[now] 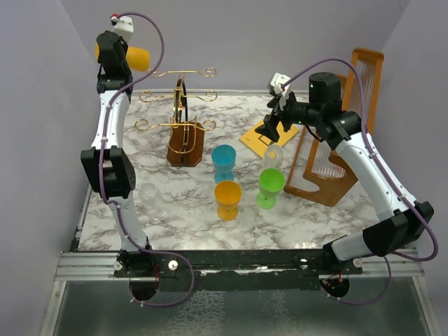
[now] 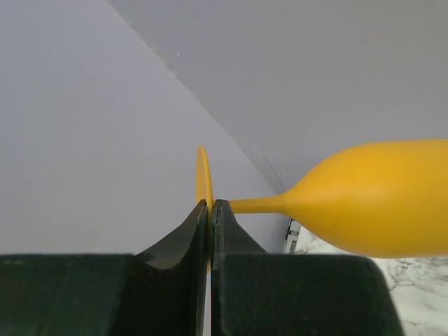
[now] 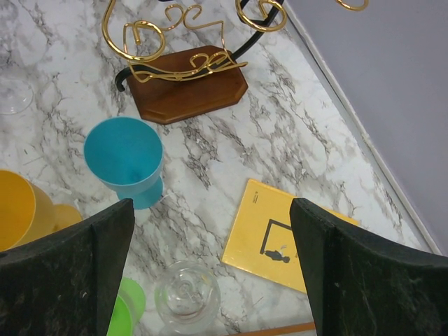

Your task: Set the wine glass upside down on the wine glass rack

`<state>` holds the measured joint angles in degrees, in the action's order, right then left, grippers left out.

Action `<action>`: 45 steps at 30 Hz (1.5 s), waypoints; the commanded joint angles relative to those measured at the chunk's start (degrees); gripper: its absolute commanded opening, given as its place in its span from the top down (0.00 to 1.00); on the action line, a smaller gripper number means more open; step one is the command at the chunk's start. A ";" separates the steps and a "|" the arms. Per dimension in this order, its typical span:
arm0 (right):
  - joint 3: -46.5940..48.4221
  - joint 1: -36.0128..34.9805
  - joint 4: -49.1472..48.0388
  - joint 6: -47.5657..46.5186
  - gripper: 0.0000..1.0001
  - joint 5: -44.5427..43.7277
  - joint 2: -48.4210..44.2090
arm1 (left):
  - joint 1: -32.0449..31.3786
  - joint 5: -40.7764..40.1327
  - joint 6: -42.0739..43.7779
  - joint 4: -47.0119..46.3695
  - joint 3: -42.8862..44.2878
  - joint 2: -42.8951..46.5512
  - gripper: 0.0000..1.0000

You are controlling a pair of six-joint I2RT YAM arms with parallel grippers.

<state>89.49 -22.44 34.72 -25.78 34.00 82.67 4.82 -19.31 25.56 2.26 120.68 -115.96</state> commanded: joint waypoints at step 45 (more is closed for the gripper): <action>-6.60 -0.32 -4.19 -0.78 0.07 2.53 -2.84 | -8.99 26.25 40.63 -11.52 -13.23 0.02 1.00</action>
<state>83.79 -22.44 32.45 -25.82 35.24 81.12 -3.97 4.08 66.28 -8.38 107.37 -120.33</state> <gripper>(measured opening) 0.927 0.030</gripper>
